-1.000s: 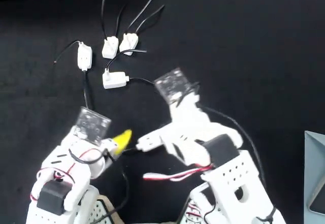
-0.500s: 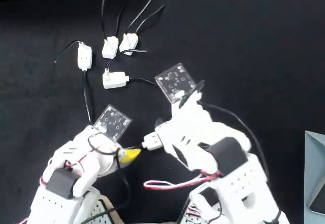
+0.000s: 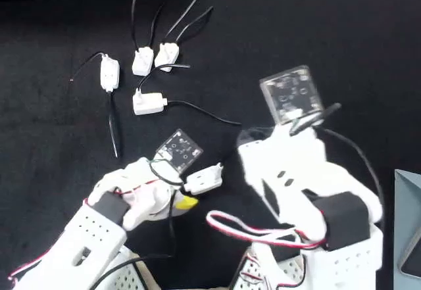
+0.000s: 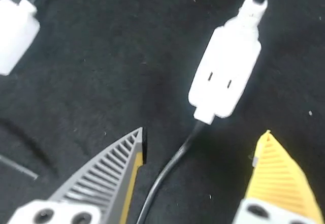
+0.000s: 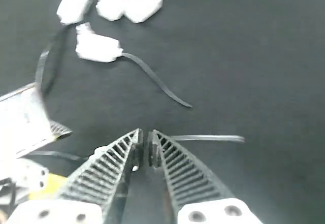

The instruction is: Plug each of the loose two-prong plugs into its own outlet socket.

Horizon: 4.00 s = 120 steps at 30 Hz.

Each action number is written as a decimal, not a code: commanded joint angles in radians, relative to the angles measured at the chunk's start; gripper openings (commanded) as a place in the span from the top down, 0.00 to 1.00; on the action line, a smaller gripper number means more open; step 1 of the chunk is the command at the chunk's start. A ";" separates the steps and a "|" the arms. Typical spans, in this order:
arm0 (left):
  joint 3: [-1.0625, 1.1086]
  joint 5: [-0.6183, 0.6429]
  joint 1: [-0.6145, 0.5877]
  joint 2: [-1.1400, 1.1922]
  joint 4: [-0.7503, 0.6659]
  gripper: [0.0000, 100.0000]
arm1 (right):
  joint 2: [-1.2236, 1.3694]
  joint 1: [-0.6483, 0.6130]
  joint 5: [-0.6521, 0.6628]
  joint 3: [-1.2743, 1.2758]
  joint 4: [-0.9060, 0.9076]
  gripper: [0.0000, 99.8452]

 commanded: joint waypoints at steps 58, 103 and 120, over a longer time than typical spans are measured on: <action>0.010 0.232 -0.516 -0.493 0.052 0.96 | -0.209 0.187 -0.080 0.694 -0.318 0.99; 0.343 0.279 -0.582 -0.741 0.436 0.80 | -0.851 0.118 -0.052 1.290 -0.265 0.99; 0.343 0.285 -0.579 -0.741 0.459 0.80 | -0.851 0.118 -0.052 1.290 -0.265 0.99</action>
